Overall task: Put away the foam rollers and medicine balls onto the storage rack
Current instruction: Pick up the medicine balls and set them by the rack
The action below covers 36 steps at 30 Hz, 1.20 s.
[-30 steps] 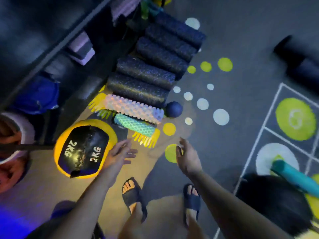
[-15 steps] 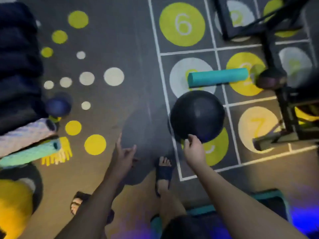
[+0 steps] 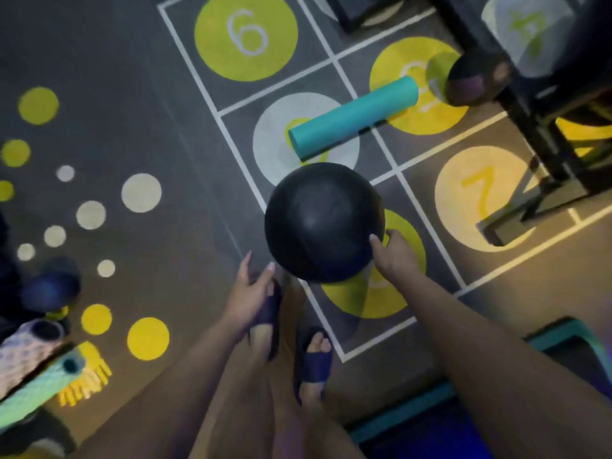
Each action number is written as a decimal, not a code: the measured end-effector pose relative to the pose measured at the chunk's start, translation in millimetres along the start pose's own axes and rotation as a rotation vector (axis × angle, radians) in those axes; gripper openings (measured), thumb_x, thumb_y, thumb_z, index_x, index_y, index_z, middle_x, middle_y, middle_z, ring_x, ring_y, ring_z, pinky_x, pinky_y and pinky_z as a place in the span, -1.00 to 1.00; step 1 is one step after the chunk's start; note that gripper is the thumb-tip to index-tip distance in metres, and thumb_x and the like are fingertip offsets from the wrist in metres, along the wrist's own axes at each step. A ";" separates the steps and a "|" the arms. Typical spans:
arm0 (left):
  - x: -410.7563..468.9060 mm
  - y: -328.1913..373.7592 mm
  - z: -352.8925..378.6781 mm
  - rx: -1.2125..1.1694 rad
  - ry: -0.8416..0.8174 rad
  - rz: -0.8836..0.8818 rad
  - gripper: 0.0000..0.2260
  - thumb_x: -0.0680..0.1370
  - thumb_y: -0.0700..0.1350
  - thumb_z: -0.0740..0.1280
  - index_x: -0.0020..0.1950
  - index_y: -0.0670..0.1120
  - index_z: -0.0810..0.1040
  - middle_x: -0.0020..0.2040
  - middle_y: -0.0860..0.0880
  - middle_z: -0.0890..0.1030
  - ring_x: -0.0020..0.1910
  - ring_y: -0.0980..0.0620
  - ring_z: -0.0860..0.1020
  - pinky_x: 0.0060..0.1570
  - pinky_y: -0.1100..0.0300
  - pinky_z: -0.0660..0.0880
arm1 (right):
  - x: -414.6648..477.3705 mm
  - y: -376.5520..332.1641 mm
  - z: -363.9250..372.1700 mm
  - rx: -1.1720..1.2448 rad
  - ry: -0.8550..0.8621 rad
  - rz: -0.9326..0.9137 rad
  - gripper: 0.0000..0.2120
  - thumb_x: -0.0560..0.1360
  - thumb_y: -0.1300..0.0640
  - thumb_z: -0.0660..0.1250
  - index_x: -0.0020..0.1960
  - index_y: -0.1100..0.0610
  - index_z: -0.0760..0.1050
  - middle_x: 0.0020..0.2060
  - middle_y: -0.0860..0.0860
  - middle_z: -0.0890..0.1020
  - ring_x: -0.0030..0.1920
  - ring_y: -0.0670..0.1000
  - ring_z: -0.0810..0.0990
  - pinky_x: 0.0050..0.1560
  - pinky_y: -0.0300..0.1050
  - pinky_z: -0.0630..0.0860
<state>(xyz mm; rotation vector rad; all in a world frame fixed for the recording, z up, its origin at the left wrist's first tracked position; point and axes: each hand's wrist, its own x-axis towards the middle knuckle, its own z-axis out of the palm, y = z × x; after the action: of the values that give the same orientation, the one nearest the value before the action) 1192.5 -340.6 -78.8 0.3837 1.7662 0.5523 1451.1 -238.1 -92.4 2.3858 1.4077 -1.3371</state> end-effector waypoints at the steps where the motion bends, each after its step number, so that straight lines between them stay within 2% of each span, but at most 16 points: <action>1: 8.7 6.1 1.2 0.003 0.003 -0.021 -0.32 0.58 0.21 0.37 0.62 0.18 0.13 0.46 -0.02 0.46 0.38 -0.06 0.50 0.42 -0.18 0.40 | 8.5 0.9 0.8 0.022 -0.002 0.004 -0.44 0.68 -0.05 0.19 0.53 0.29 0.26 0.43 0.28 0.43 0.42 0.30 0.41 0.32 0.07 0.37; 6: 43.1 45.6 9.4 -0.016 -0.018 -0.118 -0.35 0.65 0.18 0.25 0.66 0.16 0.03 0.56 -0.03 0.32 0.46 -0.12 0.40 0.13 0.01 0.51 | 32.2 -17.2 -17.2 0.082 -0.044 0.053 -0.50 0.69 -0.04 0.16 0.48 0.30 0.33 0.39 0.28 0.48 0.38 0.30 0.45 0.28 0.06 0.39; 9: 70.7 69.2 14.0 -0.015 -0.038 -0.150 -0.29 0.59 0.24 0.32 0.65 0.20 0.04 0.60 -0.06 0.27 0.51 -0.13 0.35 0.37 -0.13 0.44 | 56.6 -42.3 -30.8 0.112 -0.061 0.121 -0.52 0.70 -0.04 0.17 0.46 0.28 0.36 0.38 0.26 0.49 0.38 0.29 0.45 0.17 -0.01 0.38; 11: 86.8 79.7 21.0 0.013 -0.092 -0.096 -0.21 0.49 0.36 0.38 0.59 0.39 0.00 0.61 0.01 0.24 0.52 -0.09 0.35 0.39 -0.07 0.43 | 78.7 -64.7 -35.0 0.102 -0.076 0.136 -0.51 0.69 -0.06 0.18 0.47 0.27 0.35 0.38 0.26 0.50 0.38 0.28 0.45 0.14 -0.03 0.37; 13: 104.9 85.3 37.4 0.322 -0.229 -0.026 -0.10 0.30 0.58 0.33 0.51 0.54 -0.11 0.68 0.04 0.03 0.61 -0.09 0.18 0.53 -0.13 0.23 | 106.8 -81.9 -33.2 0.115 -0.095 0.172 -0.47 0.68 -0.10 0.19 0.47 0.26 0.34 0.37 0.25 0.51 0.38 0.28 0.45 0.14 -0.05 0.38; 14: 116.1 86.6 47.8 0.486 -0.268 -0.033 -0.02 0.24 0.64 0.27 0.52 0.52 -0.18 0.68 0.03 -0.10 0.64 -0.12 0.08 0.57 -0.18 0.13 | 122.7 -89.5 -28.6 0.111 -0.120 0.187 -0.43 0.67 -0.15 0.18 0.49 0.25 0.32 0.36 0.22 0.51 0.39 0.27 0.45 0.17 -0.06 0.38; 16: 138.1 87.9 72.0 0.506 -0.191 -0.173 0.11 0.18 0.67 0.22 0.56 0.40 -0.28 0.67 -0.08 -0.21 0.63 -0.25 0.03 0.57 -0.23 0.05 | 151.2 -102.8 -12.6 0.056 -0.173 0.183 -0.31 0.63 -0.29 0.11 0.57 0.17 0.24 0.47 0.20 0.42 0.46 0.26 0.39 0.35 -0.01 0.34; 19: 172.0 70.9 89.9 0.254 0.093 -0.385 0.22 0.14 0.69 0.18 0.64 0.21 -0.20 0.66 -0.22 -0.02 0.61 -0.26 0.11 0.59 -0.18 0.05 | 185.7 -89.7 0.7 -0.136 -0.173 0.138 -0.30 0.63 -0.34 -0.09 0.54 0.10 0.32 0.49 0.19 0.38 0.49 0.27 0.30 0.48 0.14 0.22; 22: 218.1 42.1 78.1 -0.061 0.321 -0.405 0.04 0.27 0.66 0.21 0.62 0.13 0.22 0.58 -0.08 0.33 0.54 -0.13 0.32 0.55 -0.10 0.21 | 251.6 -56.8 -1.8 -0.183 -0.210 0.076 -0.11 0.46 -0.41 -0.22 0.45 0.16 0.40 0.44 0.22 0.41 0.47 0.26 0.32 0.50 0.24 0.21; 24: 249.4 14.5 72.3 -0.302 0.351 -0.408 -0.05 0.28 0.66 0.23 0.51 0.11 0.43 0.50 -0.01 0.46 0.44 -0.07 0.46 0.49 -0.08 0.32 | 305.1 -31.1 7.3 -0.175 -0.312 0.160 0.08 0.24 -0.52 -0.23 0.52 0.11 0.32 0.47 0.21 0.36 0.49 0.24 0.28 0.52 0.22 0.16; 26: 258.5 -6.6 84.8 -0.394 0.349 -0.423 -0.11 0.24 0.65 0.30 0.41 0.15 0.53 0.35 0.03 0.61 0.30 -0.02 0.58 0.38 -0.09 0.45 | 299.6 -40.1 9.3 -0.227 -0.299 0.168 0.15 0.16 -0.63 -0.25 0.52 0.02 0.31 0.44 0.19 0.35 0.47 0.21 0.26 0.52 0.19 0.12; 28: 244.3 -8.6 99.1 -0.435 0.402 -0.386 -0.22 0.32 0.57 0.34 0.37 0.13 0.55 0.26 0.05 0.65 0.25 0.01 0.61 0.32 -0.06 0.50 | 260.2 -61.8 5.7 -0.134 -0.321 0.197 0.07 0.32 -0.67 -0.14 0.53 0.05 0.29 0.52 0.21 0.26 0.54 0.18 0.18 0.54 0.13 0.03; 30: 221.9 6.4 109.4 -0.455 0.464 -0.362 -0.26 0.31 0.58 0.33 0.36 0.21 0.52 0.27 0.10 0.62 0.30 0.02 0.56 0.36 -0.03 0.45 | 232.9 -70.0 -4.7 0.017 -0.315 0.200 -0.29 0.57 -0.44 0.03 0.48 0.05 0.31 0.58 0.16 0.20 0.59 0.15 0.10 0.53 0.10 0.01; 31: 211.6 8.4 109.8 -0.450 0.483 -0.378 -0.26 0.26 0.63 0.30 0.34 0.30 0.50 0.30 0.12 0.60 0.35 0.02 0.52 0.41 -0.04 0.39 | 228.5 -67.2 -8.1 0.081 -0.307 0.196 -0.32 0.61 -0.38 0.05 0.56 0.03 0.24 0.61 0.11 0.15 0.61 0.11 0.05 0.54 0.10 -0.02; 33: 187.5 4.8 114.9 -0.522 0.488 -0.407 -0.23 0.21 0.68 0.28 0.33 0.37 0.47 0.35 0.12 0.56 0.40 -0.01 0.47 0.46 -0.07 0.33 | 206.5 -72.4 -18.6 0.025 -0.329 0.186 -0.20 0.56 -0.47 0.01 0.65 -0.05 0.03 0.64 0.07 0.03 0.63 0.10 -0.05 0.55 0.15 -0.08; 36: 136.6 16.4 121.4 -0.701 0.580 -0.375 -0.17 0.23 0.63 0.31 0.31 0.12 0.50 0.27 0.04 0.60 0.28 0.00 0.56 0.40 -0.08 0.43 | 169.4 -101.6 -36.2 -0.165 -0.279 0.101 -0.06 0.42 -0.62 -0.03 0.64 -0.10 0.06 0.63 0.12 0.06 0.62 0.16 0.03 0.55 0.23 0.03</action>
<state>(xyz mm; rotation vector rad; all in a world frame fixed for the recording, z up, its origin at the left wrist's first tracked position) 1273.7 -234.8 -204.8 -0.6431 1.9716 1.0201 1434.0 -47.7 -153.9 2.0450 1.2506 -1.4021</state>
